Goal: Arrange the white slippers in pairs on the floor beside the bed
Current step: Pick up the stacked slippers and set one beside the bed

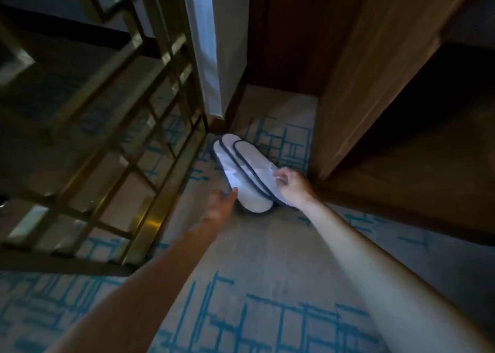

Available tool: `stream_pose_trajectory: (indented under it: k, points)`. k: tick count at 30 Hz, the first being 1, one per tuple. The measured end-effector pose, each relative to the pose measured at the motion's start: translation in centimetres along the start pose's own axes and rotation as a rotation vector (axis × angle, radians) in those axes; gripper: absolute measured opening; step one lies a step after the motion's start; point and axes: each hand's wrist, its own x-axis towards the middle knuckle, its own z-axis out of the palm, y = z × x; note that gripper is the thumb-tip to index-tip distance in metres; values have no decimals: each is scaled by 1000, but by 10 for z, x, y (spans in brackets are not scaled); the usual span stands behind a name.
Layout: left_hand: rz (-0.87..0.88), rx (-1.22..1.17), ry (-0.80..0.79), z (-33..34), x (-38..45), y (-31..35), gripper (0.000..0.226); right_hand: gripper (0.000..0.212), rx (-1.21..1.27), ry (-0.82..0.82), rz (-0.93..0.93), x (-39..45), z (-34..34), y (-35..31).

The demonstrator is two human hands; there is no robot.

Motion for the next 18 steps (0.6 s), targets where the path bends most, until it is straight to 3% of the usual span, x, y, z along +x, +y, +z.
stream_pose_trajectory:
  k: [3, 8, 14, 18]
  points:
    - [41, 51, 1, 11, 24, 0, 48, 28, -135, 51, -62, 25, 3, 8]
    - [63, -126, -99, 21, 34, 14, 47, 51, -278, -37, 94, 41, 26, 13]
    - [-64, -243, -52, 31, 47, 13, 80, 55, 97, -82, 117, 14, 44, 5]
    - [-95, -321, -44, 36, 44, 11, 72, 100, 229, -109, 208, 6, 51, 13]
